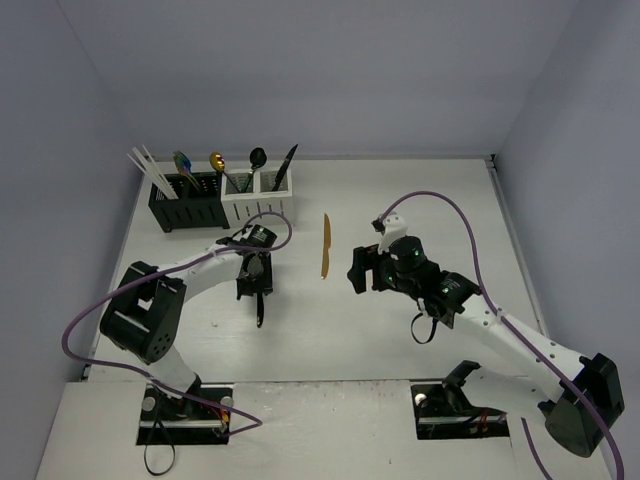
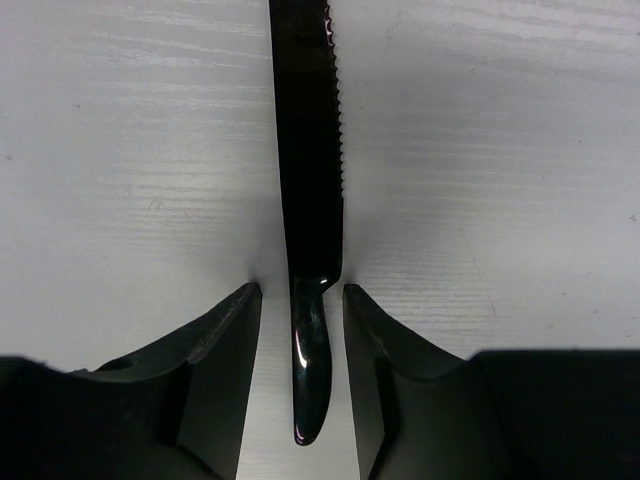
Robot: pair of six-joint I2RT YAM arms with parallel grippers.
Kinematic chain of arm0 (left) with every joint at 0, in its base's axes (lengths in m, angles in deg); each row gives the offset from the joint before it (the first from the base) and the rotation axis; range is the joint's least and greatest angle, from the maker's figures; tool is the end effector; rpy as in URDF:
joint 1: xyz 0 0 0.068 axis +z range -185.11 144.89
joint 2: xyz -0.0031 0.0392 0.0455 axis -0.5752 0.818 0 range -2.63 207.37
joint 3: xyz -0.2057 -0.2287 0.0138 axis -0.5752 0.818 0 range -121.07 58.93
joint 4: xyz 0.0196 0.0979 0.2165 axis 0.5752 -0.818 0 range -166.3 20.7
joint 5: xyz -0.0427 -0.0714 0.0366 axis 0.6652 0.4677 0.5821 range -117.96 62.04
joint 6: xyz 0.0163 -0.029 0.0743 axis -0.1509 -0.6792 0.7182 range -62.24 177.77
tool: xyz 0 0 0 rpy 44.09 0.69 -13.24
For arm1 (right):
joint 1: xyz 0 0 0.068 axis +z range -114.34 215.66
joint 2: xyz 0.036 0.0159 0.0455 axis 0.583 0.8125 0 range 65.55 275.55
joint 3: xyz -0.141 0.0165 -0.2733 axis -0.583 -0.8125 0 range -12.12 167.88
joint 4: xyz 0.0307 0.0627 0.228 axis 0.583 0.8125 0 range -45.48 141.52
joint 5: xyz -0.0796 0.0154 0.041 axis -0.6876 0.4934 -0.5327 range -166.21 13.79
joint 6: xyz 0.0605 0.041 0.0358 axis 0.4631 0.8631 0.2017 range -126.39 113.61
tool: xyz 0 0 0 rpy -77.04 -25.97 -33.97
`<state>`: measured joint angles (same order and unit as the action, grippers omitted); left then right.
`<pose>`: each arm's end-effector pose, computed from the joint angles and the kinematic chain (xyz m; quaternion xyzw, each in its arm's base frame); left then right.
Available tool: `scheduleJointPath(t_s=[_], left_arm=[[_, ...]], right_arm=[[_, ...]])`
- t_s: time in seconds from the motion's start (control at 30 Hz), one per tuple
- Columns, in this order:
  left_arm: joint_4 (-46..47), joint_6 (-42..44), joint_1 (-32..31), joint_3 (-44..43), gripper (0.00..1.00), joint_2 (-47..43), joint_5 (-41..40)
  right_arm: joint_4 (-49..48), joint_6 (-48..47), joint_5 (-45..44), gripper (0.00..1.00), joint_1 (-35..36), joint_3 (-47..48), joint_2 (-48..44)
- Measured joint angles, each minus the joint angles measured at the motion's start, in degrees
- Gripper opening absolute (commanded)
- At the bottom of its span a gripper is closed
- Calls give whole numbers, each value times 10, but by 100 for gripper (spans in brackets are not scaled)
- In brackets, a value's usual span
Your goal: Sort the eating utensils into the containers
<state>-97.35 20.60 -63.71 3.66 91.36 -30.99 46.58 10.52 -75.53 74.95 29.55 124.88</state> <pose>0.2716 -0.1437 0.1891 -0.0785 0.9760 -0.0875 0.1831 0.1782 0.1469 0.3133 -0.1621 0.8015 0.2754 0.5054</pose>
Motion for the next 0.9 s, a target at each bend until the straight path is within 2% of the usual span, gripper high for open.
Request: scheduleJointPath(t_s=[0.1, 0.23, 0.3, 0.57, 0.73, 0.9], left_arm=[[0, -1, 0, 1, 27, 0, -3], [0, -3, 0, 1, 6, 0, -3], [0, -5, 0, 1, 0, 0, -3], [-2, 0, -3, 20, 0, -35, -4], [-11, 39, -19, 9, 0, -143, -22], [28, 126, -21, -54, 0, -237, -37]], right_arm=[[0, 0, 0, 76, 0, 0, 0], [0, 0, 0, 76, 0, 0, 0], [0, 0, 0, 76, 0, 0, 0], [0, 0, 0, 77, 0, -3, -2], [0, -1, 0, 77, 0, -8, -2], [0, -2, 0, 76, -3, -8, -4]])
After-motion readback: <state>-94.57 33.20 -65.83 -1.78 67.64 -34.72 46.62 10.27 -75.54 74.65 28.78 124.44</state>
